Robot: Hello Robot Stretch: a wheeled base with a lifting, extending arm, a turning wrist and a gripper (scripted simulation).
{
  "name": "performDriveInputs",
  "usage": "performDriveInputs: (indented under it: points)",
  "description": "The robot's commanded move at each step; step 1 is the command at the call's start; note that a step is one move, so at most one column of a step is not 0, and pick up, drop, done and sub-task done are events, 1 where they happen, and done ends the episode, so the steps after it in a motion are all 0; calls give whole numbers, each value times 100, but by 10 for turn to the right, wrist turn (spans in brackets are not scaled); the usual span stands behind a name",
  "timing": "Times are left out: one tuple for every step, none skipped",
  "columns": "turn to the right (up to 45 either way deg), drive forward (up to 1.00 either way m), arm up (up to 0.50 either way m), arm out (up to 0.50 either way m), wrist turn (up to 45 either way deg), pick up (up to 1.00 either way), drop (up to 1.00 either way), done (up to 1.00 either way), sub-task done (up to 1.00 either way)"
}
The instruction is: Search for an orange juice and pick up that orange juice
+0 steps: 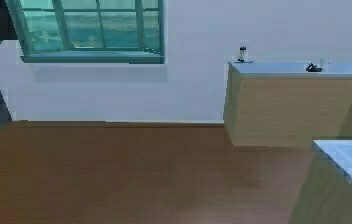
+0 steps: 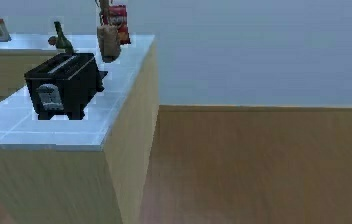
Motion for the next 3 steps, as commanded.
performDriveInputs:
  points:
    - [0,100,0,0,0,0,0,0,0]
    - [450,0,0,0,0,0,0,0,0]
    - [240,0,0,0,0,0,0,0,0]
